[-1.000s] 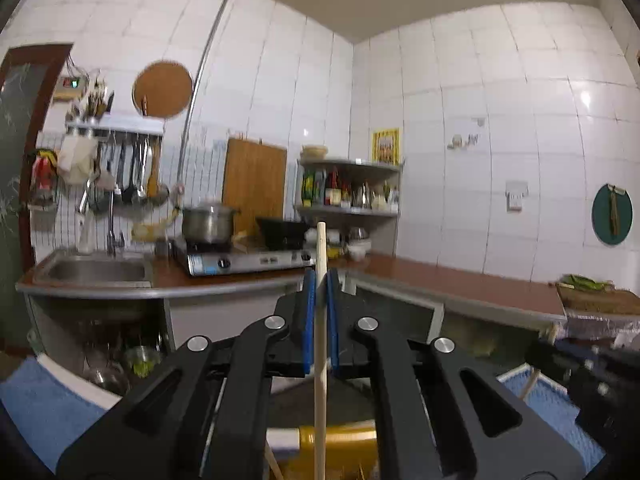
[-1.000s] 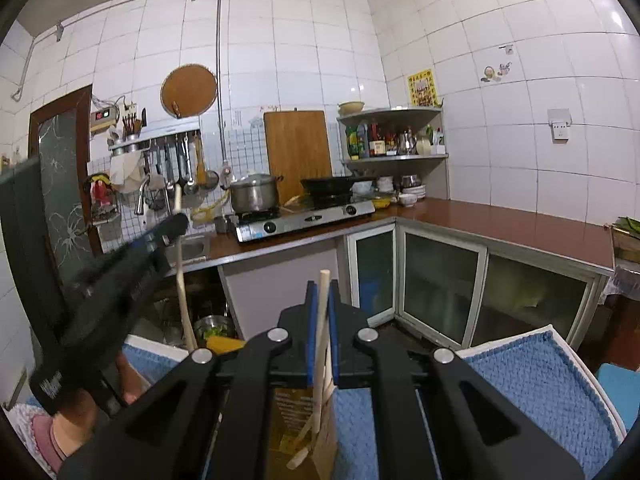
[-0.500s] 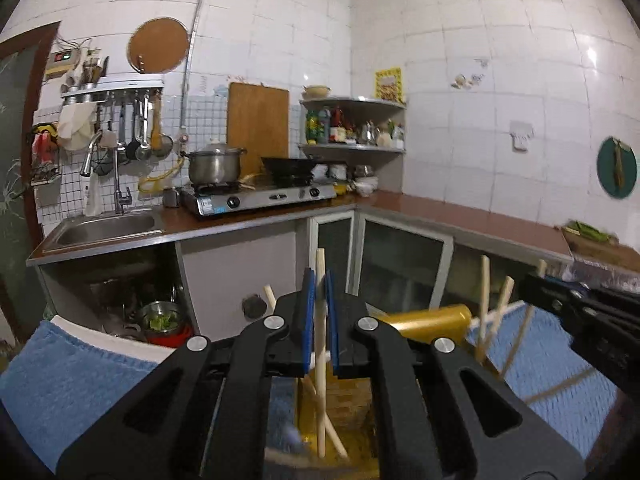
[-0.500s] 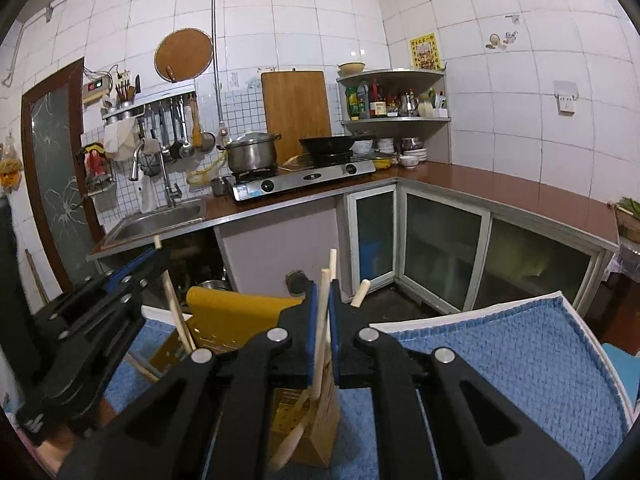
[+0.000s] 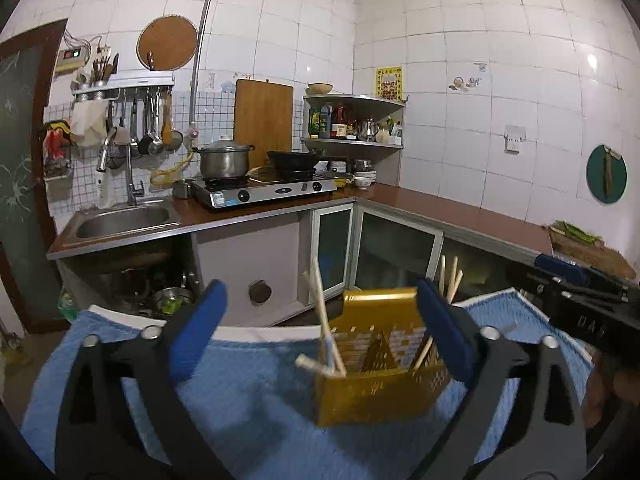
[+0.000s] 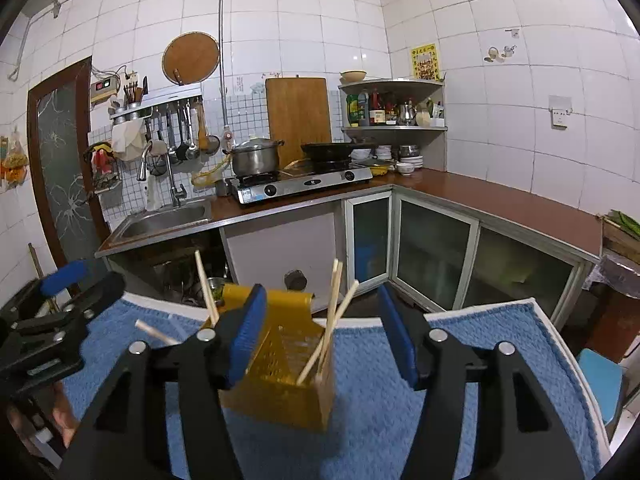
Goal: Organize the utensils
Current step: 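Open both tools to release the chopsticks into the caddy, then lower the left tool onto a dark spoon handle and close it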
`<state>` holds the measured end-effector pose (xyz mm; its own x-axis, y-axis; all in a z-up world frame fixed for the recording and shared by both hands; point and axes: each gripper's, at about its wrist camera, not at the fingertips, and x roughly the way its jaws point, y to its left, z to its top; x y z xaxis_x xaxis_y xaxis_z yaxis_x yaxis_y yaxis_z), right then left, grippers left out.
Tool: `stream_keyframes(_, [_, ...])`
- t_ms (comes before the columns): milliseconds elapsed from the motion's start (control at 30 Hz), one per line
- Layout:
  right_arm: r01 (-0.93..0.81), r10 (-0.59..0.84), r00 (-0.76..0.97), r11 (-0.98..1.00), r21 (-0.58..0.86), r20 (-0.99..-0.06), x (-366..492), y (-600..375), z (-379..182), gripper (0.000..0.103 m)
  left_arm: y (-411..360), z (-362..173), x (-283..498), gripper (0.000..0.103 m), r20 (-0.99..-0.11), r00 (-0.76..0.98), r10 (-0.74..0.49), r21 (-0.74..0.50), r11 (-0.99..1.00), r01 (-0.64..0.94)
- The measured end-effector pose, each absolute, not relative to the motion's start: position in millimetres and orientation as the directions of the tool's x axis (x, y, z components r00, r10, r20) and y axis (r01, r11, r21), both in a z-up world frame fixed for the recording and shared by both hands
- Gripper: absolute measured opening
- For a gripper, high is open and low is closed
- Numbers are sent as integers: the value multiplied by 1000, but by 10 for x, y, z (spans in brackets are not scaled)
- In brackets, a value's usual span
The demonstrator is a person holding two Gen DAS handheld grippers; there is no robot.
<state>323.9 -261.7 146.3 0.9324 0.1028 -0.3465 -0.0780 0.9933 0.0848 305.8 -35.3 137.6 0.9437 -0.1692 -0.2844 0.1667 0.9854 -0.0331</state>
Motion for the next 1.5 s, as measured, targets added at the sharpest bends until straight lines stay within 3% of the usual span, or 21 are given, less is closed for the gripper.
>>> stream_keyframes(100, [-59,77,936,996,62,-344,3036,-2590,1403,74,-303,1332,2836,98,-300,939,-170,-8,984,176])
stream_keyframes(233, [-38,59,932,997,65,-358,2758,-2573,1218,82,-228,1176,2601,98,-341,921,-191,-33,981,191])
stream_keyframes(867, [61,-5,886,992,107,-463,2252,-2638,62,91,-192,108,2274,98,-555,811,-185,-58,981,184])
stream_keyframes(1133, [99,-50,851,993,67,-522,2323,-2666,-210,93,-127,-200,2385,98,-645,718,-264,-151,964,219])
stream_keyframes(1267, [130,-64,839,988,85,-540,2350,-2768,-258,93,-266,-228,2334,98,-667,707,-236,-70,964,256])
stream_keyframes(1433, [147,-65,825,984,103,-561,2380,-2840,-309,93,-448,-280,2211,97,-695,663,-278,-52,939,339])
stream_keyframes(1500, [158,-79,824,983,94,-561,2375,-2846,-309,93,-490,-319,2202,91,-716,634,-293,-62,931,360])
